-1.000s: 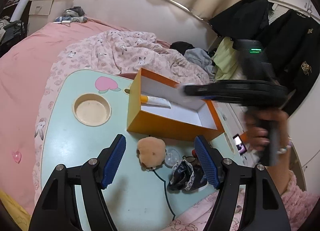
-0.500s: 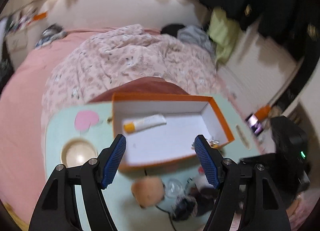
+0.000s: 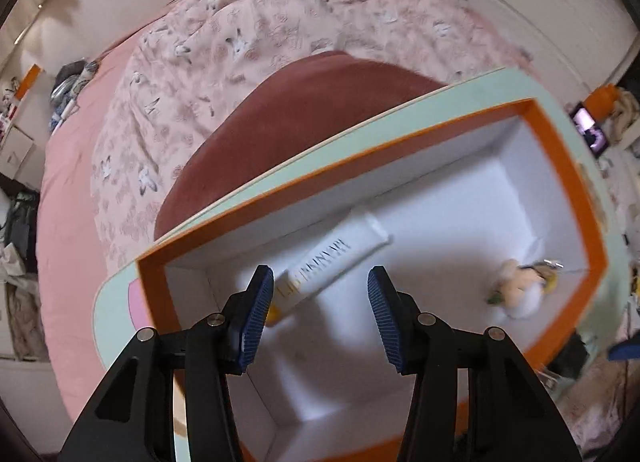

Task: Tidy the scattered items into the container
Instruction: 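Lift the white lip tube out with the left tool while the right tool grasps the keychain figure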

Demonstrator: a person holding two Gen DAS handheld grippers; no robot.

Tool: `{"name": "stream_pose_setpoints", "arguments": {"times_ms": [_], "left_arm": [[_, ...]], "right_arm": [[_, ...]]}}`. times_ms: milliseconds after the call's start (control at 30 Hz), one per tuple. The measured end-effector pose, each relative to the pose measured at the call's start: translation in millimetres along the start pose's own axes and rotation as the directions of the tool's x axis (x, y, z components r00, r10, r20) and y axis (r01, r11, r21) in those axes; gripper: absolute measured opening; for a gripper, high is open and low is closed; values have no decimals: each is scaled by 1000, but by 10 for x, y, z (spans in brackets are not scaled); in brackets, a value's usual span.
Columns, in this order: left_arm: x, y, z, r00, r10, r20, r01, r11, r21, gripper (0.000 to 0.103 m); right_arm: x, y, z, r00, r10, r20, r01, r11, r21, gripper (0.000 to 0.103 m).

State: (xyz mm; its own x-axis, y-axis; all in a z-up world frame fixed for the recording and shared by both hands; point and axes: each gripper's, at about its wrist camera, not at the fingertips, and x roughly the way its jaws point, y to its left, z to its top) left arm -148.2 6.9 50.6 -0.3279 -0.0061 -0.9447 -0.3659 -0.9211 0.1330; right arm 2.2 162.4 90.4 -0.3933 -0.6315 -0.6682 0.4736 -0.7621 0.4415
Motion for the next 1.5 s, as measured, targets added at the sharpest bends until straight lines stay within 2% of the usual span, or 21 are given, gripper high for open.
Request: {"name": "stream_pose_setpoints", "arguments": {"times_ms": [33,100,233,367,567,633,733,800,867,967,1033,1100,1167,1233,1333,1400,1500], "left_arm": [[17,-17,8,999,32,8,-32,999,9,51],[38,-48,7,999,52,9,-53,998,22,51],[87,-151,-56,998,49,-48,-45,996,83,31],[86,-239,-95,995,91,-29,-86,987,138,31],[75,-195,-79,999,39,-2,-38,994,101,27],[33,-152,-91,1000,-10,11,9,997,75,23],[-204,-82,-131,994,-57,91,53,998,41,21],[-481,-34,-181,983,-86,163,83,996,25,21],[-755,20,-263,964,-140,228,142,990,8,21],[-1157,79,-529,923,-211,322,220,975,10,21],[-1329,104,-803,900,-244,361,259,966,7,21],[-1354,145,-1081,892,-266,364,287,958,-4,21],[-1288,173,-1324,895,-266,358,293,956,-21,21],[-1171,182,-1602,902,-259,345,296,954,-57,21],[-1028,164,-1875,914,-240,327,284,954,-94,21],[-957,141,-2026,918,-237,318,282,954,-103,21],[-878,85,-2155,922,-245,301,282,956,-83,21]], "right_arm": [[-11,-18,-10,1000,4,0,-4,1000,4,55],[-7,-37,-23,1000,12,-5,-12,1000,9,55],[11,-53,-47,1000,25,-13,-25,1000,15,55],[26,-64,-61,999,33,-17,-32,999,22,55],[51,-95,-68,999,32,-21,-31,999,43,55],[29,-103,-67,999,30,-16,-29,999,46,55],[-15,-115,-51,1000,21,-2,-21,998,51,55],[-52,-125,-31,1000,13,7,-14,998,54,55],[-93,-128,8,1000,2,13,-2,999,52,55],[-178,-126,167,1000,-20,19,19,999,40,55],[-202,-134,380,998,-60,-7,60,998,24,55],[-144,-158,604,992,-113,-55,114,993,11,55],[30,-189,814,978,-151,-141,151,989,-12,55],[318,-248,975,951,-159,-265,160,987,-20,55],[741,-347,1083,890,-177,-420,191,982,-9,55],[943,-382,1106,846,-234,-479,247,968,-37,55],[1140,-417,1099,793,-283,-539,299,952,-61,55]]}}
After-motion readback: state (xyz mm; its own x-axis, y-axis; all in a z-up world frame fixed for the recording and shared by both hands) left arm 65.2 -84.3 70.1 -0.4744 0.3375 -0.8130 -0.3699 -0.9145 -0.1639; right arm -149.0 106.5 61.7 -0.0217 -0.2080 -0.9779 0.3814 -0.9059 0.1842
